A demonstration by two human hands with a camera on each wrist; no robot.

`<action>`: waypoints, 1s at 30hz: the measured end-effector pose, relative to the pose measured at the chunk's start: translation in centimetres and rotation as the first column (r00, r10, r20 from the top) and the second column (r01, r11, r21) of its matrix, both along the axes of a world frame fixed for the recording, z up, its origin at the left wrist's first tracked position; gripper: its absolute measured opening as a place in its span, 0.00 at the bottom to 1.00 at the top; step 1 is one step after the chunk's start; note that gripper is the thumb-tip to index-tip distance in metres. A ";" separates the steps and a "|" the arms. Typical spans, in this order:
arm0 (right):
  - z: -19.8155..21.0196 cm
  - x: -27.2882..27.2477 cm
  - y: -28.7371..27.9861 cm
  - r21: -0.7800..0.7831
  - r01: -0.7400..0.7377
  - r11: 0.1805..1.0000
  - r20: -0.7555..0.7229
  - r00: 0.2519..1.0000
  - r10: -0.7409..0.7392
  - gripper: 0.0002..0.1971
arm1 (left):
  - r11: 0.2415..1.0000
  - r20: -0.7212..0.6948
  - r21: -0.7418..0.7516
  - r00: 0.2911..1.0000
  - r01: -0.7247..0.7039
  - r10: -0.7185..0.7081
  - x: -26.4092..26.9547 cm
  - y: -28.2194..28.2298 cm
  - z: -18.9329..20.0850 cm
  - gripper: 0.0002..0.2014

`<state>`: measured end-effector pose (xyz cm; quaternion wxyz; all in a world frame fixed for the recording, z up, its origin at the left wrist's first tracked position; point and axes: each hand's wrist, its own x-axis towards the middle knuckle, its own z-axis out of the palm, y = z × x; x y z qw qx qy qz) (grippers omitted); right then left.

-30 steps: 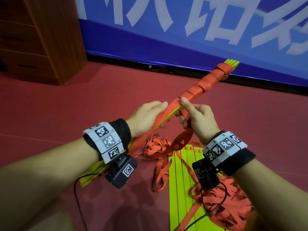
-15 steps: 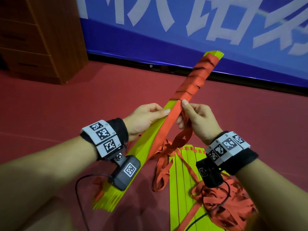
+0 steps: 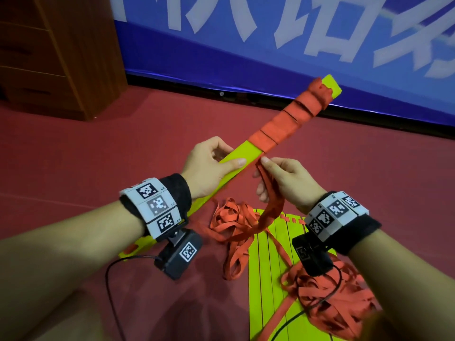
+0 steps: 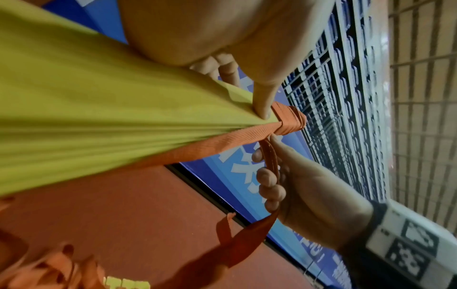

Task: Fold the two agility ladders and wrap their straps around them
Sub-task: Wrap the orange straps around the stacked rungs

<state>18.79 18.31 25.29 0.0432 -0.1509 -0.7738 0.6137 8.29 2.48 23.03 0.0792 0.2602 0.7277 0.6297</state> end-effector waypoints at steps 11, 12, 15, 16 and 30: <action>0.2 -0.9 -0.7 0.038 0.146 0.989 -0.010 0.989 -0.145 0.26 | 0.956 -0.203 -0.190 0.962 -0.222 0.183 0.6 0.4 0.5 0.13; 0.4 -0.9 -0.8 0.027 0.155 0.988 -0.007 0.988 -0.155 0.29 | 0.953 -0.215 -0.195 0.958 -0.232 0.190 0.7 0.4 0.5 0.13; 0.6 -0.7 -1.4 0.020 0.189 0.982 0.004 0.982 -0.189 0.35 | 0.937 -0.252 -0.243 0.949 -0.253 0.191 1.2 0.5 0.4 0.15; 0.5 -0.8 -1.5 0.020 0.210 0.978 0.001 0.978 -0.210 0.34 | 0.933 -0.260 -0.257 0.948 -0.253 0.186 1.3 0.5 0.4 0.15; 0.0 -0.5 -0.7 -0.028 0.193 0.981 -0.149 0.969 -0.195 0.28 | 0.909 -0.032 -0.391 0.985 0.142 -0.168 0.1 -0.8 0.8 0.30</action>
